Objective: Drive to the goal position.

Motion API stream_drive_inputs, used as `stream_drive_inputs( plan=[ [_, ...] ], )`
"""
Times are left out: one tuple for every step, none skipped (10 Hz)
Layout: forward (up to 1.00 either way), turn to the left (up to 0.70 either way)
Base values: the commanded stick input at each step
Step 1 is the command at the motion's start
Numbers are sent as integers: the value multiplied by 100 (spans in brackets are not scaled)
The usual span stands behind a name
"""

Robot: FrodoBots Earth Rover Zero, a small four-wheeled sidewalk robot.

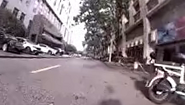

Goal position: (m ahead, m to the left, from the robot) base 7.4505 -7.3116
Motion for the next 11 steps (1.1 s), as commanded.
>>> stream_drive_inputs(
  plan=[
    [70, -14],
    [70, -14],
    [70, -14],
    [70, -14],
    [70, -14],
    [70, -14],
    [70, -14],
    [45, -27],
    [45, -27],
    [45, -27],
    [45, -27]
  ],
)
